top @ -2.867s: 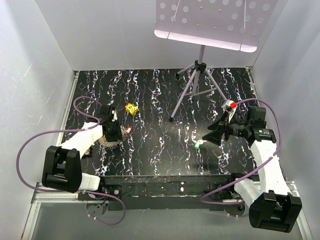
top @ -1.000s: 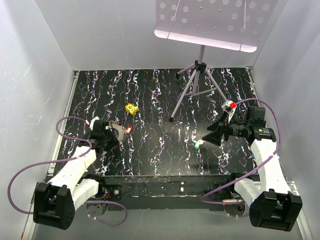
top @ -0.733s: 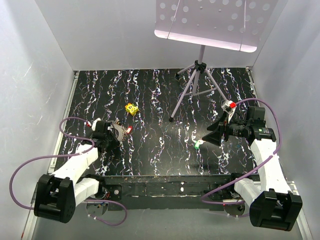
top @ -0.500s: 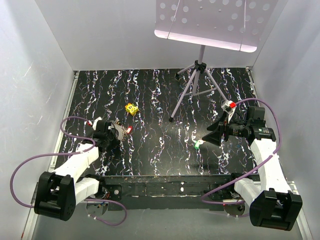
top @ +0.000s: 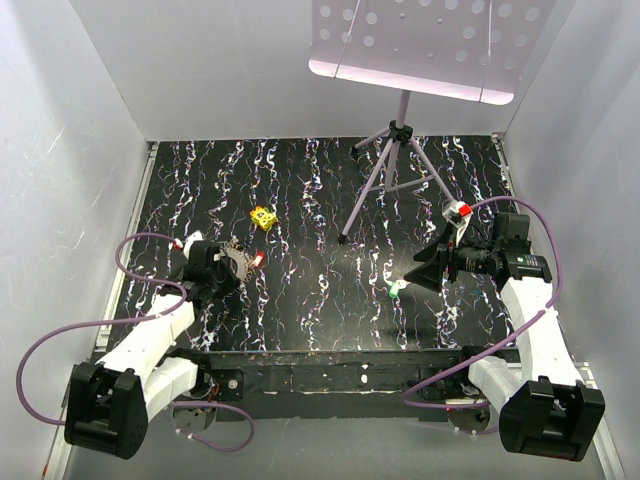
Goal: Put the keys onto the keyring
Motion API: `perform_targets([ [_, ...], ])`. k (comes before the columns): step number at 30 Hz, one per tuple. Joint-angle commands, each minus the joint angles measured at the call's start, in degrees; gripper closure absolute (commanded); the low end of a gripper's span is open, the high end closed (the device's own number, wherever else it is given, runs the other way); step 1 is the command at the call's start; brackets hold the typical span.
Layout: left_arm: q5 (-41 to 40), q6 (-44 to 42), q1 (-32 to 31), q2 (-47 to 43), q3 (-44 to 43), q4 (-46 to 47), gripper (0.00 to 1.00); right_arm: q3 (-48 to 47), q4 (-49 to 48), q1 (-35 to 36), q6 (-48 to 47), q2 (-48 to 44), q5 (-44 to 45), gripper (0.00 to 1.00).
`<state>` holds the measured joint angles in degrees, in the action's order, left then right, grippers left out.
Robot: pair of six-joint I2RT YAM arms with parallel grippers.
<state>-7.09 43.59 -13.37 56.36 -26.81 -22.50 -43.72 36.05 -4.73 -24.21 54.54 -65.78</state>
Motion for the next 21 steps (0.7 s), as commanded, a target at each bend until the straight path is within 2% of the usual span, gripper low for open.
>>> perform_targets([
  [1,-0.29,-0.53,-0.43,-0.38,0.35,-0.35,0.81,-2.42,0.07,0.51,-0.84,0.12,-0.84,0.15],
  [8,0.76,-1.23,-0.35,4.55,0.44,2.55,0.83,-2.51,0.33,0.6,-1.19,0.12,-0.67,0.15],
  [21,-0.47,-1.32,-0.35,6.31,1.32,3.86,0.83,-2.59,0.6,0.95,-1.55,0.3,-0.49,0.14],
])
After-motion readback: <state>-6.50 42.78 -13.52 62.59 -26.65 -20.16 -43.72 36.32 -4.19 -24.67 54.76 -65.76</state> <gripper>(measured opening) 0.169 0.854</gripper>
